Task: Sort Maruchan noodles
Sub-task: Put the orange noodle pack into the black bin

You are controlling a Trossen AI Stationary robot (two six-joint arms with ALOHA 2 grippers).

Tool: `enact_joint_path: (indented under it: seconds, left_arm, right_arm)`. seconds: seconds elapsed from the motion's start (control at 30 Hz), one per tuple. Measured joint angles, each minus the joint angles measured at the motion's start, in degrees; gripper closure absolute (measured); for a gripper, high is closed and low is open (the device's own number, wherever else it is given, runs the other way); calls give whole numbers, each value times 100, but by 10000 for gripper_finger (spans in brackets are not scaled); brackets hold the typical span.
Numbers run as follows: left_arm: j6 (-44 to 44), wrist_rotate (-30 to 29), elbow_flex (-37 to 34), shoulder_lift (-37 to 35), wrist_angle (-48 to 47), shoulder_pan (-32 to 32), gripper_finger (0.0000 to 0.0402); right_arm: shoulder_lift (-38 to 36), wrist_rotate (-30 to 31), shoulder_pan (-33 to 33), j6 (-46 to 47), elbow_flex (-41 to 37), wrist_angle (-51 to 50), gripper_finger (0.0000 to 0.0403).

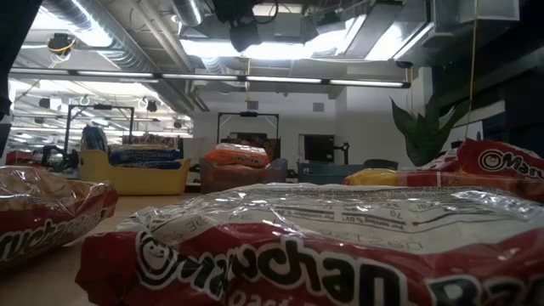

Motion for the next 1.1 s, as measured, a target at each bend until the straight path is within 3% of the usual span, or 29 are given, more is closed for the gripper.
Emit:
enact_joint_path:
  seconds: [0.13, 0.3, 0.43, 0.6, 0.73, 0.9, 1.1]
  left_arm:
    - [-1, -77, -2, 2, -1, 1, 134]
    - [0, -211, -2, 2, -3, 2, 134]
    - [0, -218, -2, 2, -7, 2, 134]
    - [-37, -212, -2, 4, -4, 2, 134]
    - [-477, 80, -165, 2, 290, 4, 134]
    - [-1159, 1363, -895, 7, 800, -49, 134]
    - [-2215, 1436, -2282, 11, 2048, -433, 134]
  right_arm:
    - [-2, 647, -674, -514, -33, -413, 171]
    - [2, 1517, -1863, -1855, -33, -320, 171]
    - [2, 2142, -2998, -3194, -35, 524, 171]
    - [2, 1962, -4183, -4385, -3, 2047, 171]
    - [1, 1425, -4725, -4273, 378, 1834, 171]
    - [-162, 1431, -4827, -3472, 768, 1069, 171]
    - [-245, 1335, -4824, -2987, 607, 529, 171]
